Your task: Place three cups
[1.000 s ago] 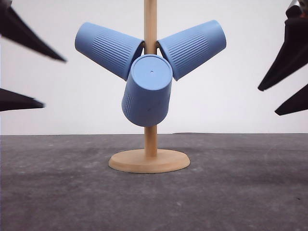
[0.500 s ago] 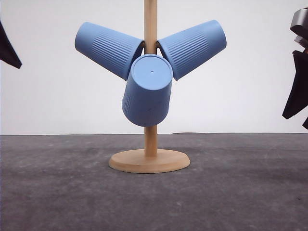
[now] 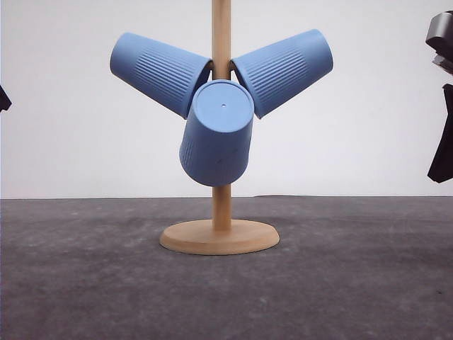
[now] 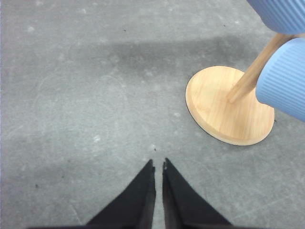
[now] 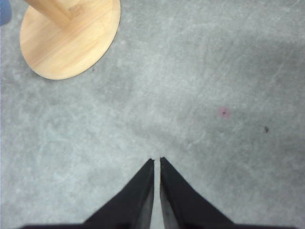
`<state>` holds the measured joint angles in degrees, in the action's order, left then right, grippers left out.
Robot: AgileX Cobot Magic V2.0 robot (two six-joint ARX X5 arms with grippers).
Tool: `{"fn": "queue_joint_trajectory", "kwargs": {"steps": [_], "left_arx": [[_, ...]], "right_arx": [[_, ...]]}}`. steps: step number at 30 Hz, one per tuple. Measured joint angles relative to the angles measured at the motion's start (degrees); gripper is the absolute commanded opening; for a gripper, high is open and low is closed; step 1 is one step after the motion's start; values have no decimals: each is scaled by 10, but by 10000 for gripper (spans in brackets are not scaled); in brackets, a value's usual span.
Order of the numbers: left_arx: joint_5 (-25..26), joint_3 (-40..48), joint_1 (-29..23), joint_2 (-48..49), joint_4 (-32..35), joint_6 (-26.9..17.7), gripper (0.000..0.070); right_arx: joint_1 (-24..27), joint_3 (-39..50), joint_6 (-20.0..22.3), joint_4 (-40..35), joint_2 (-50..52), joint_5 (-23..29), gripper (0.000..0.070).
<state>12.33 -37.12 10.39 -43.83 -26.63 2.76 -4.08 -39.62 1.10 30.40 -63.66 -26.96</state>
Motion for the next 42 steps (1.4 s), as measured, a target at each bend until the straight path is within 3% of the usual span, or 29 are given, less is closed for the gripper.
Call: {"fn": "queue_joint_trajectory", "kwargs": {"steps": [12, 17, 21, 27, 32, 42], "left_arx": [[-2, 7, -11, 25, 12, -6, 0], [-8, 91, -64, 111, 93, -9, 0], [-46, 180, -96, 209, 140, -8, 0], [-91, 268, -105, 343, 155, -6, 0], [-94, 331, -105, 424, 151, -4, 0], [-94, 356, -101, 435, 164, 4, 0]], "right_arx": [[0, 0, 0, -31, 1, 0, 16], [0, 0, 0, -50, 1, 0, 16], [0, 0, 1, -60, 1, 0, 16], [0, 0, 1, -81, 1, 0, 16], [0, 0, 2, -89, 1, 0, 16], [0, 0, 2, -119, 2, 0, 16]]}}
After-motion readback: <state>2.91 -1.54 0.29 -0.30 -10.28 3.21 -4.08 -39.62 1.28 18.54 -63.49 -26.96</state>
